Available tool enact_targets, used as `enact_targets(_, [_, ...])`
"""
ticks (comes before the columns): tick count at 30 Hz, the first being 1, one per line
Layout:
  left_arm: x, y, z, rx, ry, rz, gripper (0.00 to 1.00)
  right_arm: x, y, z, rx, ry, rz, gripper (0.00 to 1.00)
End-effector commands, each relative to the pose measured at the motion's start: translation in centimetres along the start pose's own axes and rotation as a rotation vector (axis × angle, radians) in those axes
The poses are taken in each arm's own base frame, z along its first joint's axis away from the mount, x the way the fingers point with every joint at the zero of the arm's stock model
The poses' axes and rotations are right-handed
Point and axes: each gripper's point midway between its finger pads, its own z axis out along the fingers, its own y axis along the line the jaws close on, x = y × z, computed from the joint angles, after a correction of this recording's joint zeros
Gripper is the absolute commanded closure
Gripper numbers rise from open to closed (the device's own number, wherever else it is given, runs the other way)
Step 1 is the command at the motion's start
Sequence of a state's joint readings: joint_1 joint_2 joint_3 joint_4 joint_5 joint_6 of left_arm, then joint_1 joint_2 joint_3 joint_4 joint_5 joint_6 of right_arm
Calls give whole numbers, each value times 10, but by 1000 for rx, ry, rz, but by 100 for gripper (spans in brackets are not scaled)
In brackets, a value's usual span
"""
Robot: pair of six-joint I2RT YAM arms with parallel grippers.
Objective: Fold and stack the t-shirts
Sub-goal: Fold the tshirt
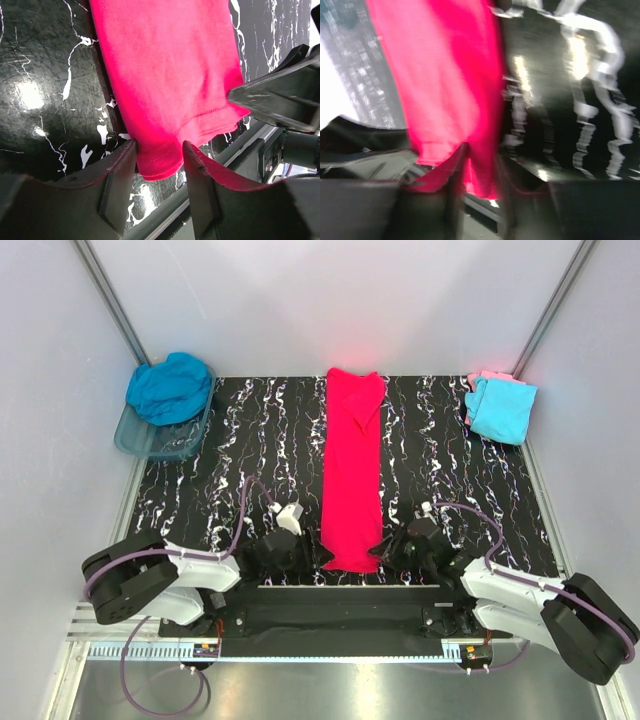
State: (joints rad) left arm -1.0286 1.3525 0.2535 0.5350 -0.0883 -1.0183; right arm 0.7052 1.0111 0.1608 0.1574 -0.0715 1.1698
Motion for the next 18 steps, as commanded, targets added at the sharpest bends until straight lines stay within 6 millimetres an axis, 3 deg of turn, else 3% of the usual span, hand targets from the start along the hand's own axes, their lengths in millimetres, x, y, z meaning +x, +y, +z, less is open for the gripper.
enact_targets(1, [2,8,-3,-28,4,21,53,14,-49,-2,158,34,-12,72])
enact_targets(5, [-3,6,-8,-29,-17,31,63,13,-46,-2,149,32,-15,100])
enact_targets(12, [-4,7,-12,-22,-25,23,89,12,-45,-5,147,27,-16,100])
enact_targets(18, [-3,9,-15,-21,-27,20,98,7,-39,-11,146,5,-28,100])
